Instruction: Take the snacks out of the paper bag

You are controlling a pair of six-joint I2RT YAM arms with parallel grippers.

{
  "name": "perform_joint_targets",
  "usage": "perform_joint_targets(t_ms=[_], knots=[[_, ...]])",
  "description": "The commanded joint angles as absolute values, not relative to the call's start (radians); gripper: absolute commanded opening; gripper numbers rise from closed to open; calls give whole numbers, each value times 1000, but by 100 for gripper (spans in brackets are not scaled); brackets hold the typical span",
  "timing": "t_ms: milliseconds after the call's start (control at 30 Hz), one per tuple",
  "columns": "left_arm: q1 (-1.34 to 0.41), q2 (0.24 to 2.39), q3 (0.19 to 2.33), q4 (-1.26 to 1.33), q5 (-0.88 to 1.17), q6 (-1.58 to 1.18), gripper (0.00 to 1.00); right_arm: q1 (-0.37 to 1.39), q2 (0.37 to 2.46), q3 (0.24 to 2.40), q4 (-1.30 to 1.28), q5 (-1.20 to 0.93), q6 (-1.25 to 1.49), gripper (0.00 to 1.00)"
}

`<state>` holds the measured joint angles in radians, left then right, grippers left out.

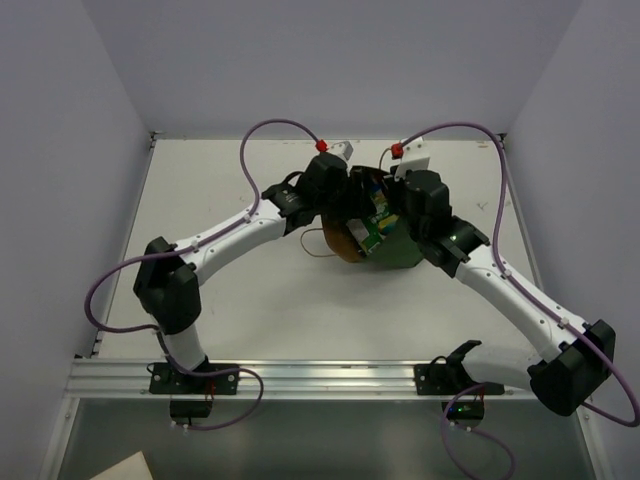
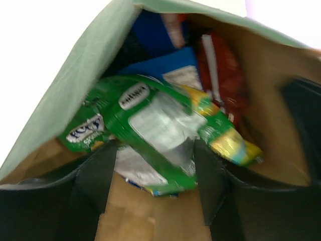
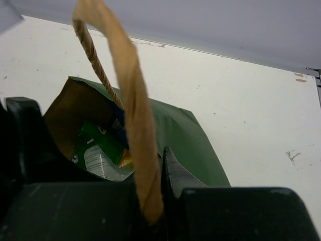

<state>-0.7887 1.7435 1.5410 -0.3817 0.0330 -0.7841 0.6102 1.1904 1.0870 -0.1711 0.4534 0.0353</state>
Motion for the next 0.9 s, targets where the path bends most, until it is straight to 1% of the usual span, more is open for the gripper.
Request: perform_joint_targets(t_ms=[0,67,100,133,167,200,300,433,533,600,667,733,867], knots=[[-796,1788,1592,-324,6,-818,59,618,1175,1089,-75,472,89,0],[-796,1818,1594,-324,15,-819,48,618,1175,1085,-74,469,100,0],[-796,1821,1591,-324,21,-824,30,618,1177,1081,-74,469,104,0],[-796,1813,1586,-321,29,-824,18,618,1177,1081,-74,475,106,0],[-796,1803,1583,-321,29,-822,7,618,1177,1080,-74,477,106,0],[-796,1787,1585,-319,25,-804,0,618,1178,1075,-74,482,104,0],[-795,1701,1612,-362,5,-746,0,617,1177,1062,-72,505,100,0],[-788,1553,1704,-475,-72,-654,0,615,1174,1048,-71,537,80,0],[-727,1461,1703,-581,-138,-601,0,615,1170,1040,-71,552,64,0],[-635,1416,1669,-643,-140,-585,0,615,1163,1031,-69,551,58,0],[-545,1350,1583,-666,-140,-568,0,611,1161,1025,-61,552,49,0],[-497,1315,1502,-679,-147,-534,0,607,1161,1020,-61,549,43,0],[-353,1315,1362,-649,-134,-466,2,604,1158,1017,-60,535,31,0]])
